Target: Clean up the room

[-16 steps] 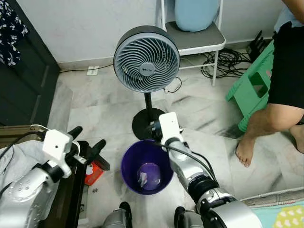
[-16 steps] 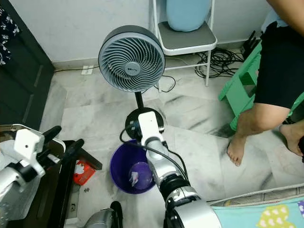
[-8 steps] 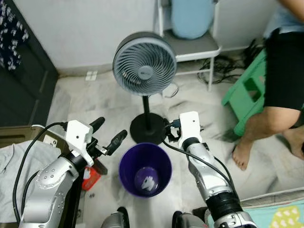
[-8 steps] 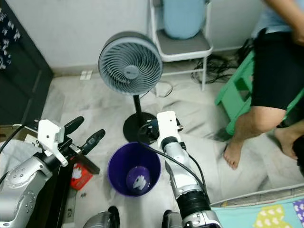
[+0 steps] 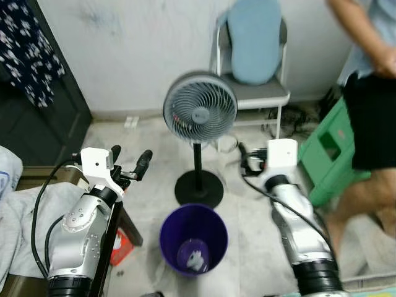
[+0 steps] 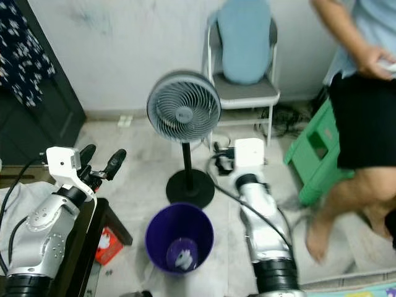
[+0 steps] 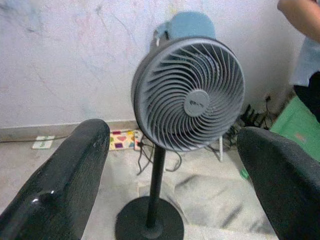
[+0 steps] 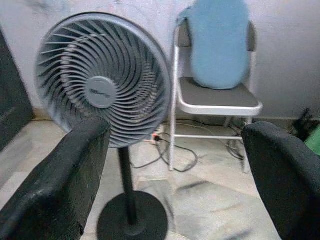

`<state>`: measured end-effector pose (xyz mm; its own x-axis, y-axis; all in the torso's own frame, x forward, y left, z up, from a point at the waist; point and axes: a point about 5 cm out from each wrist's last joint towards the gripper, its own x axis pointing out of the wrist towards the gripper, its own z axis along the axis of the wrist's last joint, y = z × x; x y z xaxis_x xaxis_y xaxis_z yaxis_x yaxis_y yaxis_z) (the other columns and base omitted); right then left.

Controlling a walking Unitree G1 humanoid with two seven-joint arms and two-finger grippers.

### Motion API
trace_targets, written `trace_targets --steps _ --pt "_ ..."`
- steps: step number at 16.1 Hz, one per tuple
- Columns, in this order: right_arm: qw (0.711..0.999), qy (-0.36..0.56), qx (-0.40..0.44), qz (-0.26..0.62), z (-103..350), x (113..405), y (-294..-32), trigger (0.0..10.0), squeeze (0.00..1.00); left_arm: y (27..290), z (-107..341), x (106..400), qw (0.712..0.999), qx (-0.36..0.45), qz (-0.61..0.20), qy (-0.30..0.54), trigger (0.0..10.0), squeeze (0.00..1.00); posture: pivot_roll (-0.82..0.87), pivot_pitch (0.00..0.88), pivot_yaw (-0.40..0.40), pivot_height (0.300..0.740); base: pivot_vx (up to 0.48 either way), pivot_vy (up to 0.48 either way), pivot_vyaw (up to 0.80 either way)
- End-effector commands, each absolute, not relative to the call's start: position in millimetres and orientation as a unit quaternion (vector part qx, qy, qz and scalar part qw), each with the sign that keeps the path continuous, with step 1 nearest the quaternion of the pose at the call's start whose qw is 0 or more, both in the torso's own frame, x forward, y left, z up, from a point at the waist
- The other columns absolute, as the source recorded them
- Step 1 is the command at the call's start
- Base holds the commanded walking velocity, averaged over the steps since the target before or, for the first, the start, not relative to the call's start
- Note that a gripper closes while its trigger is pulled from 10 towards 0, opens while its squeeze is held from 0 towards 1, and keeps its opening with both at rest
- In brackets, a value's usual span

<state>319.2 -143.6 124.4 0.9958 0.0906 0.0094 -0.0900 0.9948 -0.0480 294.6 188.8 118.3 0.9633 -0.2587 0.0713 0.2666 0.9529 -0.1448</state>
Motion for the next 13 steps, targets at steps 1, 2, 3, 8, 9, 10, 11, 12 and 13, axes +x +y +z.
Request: trace_targets --steps 1,2,3,8,9,10,11,12,13 --pt "0.999 0.001 -0.023 0.046 123.3 316.1 -147.5 10.0 0.60 192.6 116.8 295.7 0.990 -0.074 -0.116 -0.028 10.0 0.00 -0.10 0.000 0.041 0.740 0.000 0.000 0.00" --pt "0.999 0.003 -0.034 0.038 122.5 314.4 -158.1 10.0 0.00 196.0 113.8 294.4 0.991 -0.076 -0.107 -0.028 10.0 0.00 -0.10 0.000 0.041 0.740 0.000 0.000 0.00" --pt "0.999 0.003 -0.042 0.027 122.2 312.5 -168.7 10.0 0.00 200.0 110.0 290.7 0.992 -0.075 -0.103 -0.025 10.0 0.00 -0.10 0.000 0.042 0.740 0.000 0.000 0.00" --pt "0.997 0.023 -0.076 -0.008 103.4 278.9 -203.9 10.0 0.00 221.5 83.6 251.4 0.994 -0.065 -0.087 0.014 10.0 0.00 -0.10 0.000 0.022 0.740 0.000 0.000 0.00" --pt "0.996 0.035 -0.083 -0.005 96.8 269.4 -207.6 10.0 0.00 224.4 79.0 242.7 0.995 -0.063 -0.081 0.021 10.0 0.00 -0.10 0.000 0.015 0.740 0.000 0.000 0.00" --pt "0.995 0.044 -0.085 -0.001 92.9 262.3 -210.1 10.0 0.00 225.6 76.4 236.3 0.995 -0.063 -0.077 0.025 10.0 0.00 -0.10 0.000 0.010 0.740 0.000 0.000 0.00" --pt "0.994 0.053 -0.092 0.001 89.4 254.4 -213.2 10.0 0.00 225.5 74.1 229.6 0.995 -0.067 -0.070 0.029 10.0 0.00 -0.10 0.000 -0.001 0.740 0.000 0.000 0.00" --pt "0.994 0.054 -0.094 0.001 90.2 254.5 -212.6 10.0 0.00 225.0 74.8 230.3 0.995 -0.069 -0.067 0.028 10.0 0.00 -0.10 0.000 -0.003 0.740 0.000 0.000 0.00" --pt "0.994 0.051 -0.094 0.002 92.3 255.9 -211.4 10.0 0.00 224.1 76.6 231.9 0.995 -0.070 -0.066 0.025 10.0 0.00 -0.10 0.000 -0.005 0.740 0.000 0.000 0.00"
